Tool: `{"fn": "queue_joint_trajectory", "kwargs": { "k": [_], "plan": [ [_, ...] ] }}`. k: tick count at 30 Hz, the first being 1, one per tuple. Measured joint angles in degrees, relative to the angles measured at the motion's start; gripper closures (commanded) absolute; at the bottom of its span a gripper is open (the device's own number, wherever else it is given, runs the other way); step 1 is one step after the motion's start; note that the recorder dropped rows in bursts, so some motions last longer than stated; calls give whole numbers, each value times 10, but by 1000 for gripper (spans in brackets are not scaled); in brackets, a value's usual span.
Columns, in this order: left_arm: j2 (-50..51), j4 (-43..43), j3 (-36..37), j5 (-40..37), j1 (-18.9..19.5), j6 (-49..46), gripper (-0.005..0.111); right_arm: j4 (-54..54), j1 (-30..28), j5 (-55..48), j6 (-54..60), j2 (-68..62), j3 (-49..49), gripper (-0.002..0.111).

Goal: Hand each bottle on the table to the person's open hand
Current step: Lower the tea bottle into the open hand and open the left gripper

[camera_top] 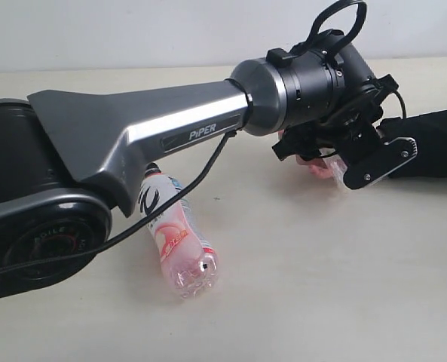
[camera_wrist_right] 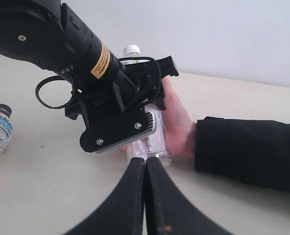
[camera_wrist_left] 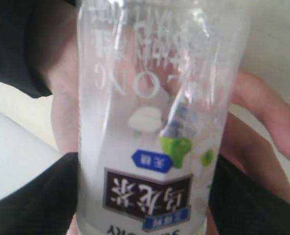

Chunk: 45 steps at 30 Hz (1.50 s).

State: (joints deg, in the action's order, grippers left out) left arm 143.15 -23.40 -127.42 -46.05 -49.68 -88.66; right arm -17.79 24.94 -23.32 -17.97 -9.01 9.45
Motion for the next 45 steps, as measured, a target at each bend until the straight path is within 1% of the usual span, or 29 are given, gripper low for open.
{"fn": "queue_joint_trajectory", "kwargs": {
  "k": [5, 7, 11, 13, 28, 32, 43, 45],
  "plan": [
    [0, 0, 0, 2, 0, 1, 59, 0, 0, 0, 0, 0, 0, 108],
    [0, 0, 0, 2, 0, 1, 48, 0, 0, 0, 0, 0, 0, 108],
    [0, 0, 0, 3, 0, 2, 35, 0, 0, 0, 0, 0, 0, 108],
    [0, 0, 0, 6, 0, 2, 32, 0, 0, 0, 0, 0, 0, 108],
    [-1, 0, 0, 12, 0, 2, 31, 0, 0, 0, 0, 0, 0, 108],
    [-10, 0, 0, 12, -1, 19, 31, 0, 0, 0, 0, 0, 0, 108],
    [-26, -1, 0, -37, -13, 33, 31, 0, 0, 0, 0, 0, 0, 108],
    [-35, -10, 0, -47, -15, 66, 31, 0, 0, 0, 0, 0, 0, 108]
  ]
}}
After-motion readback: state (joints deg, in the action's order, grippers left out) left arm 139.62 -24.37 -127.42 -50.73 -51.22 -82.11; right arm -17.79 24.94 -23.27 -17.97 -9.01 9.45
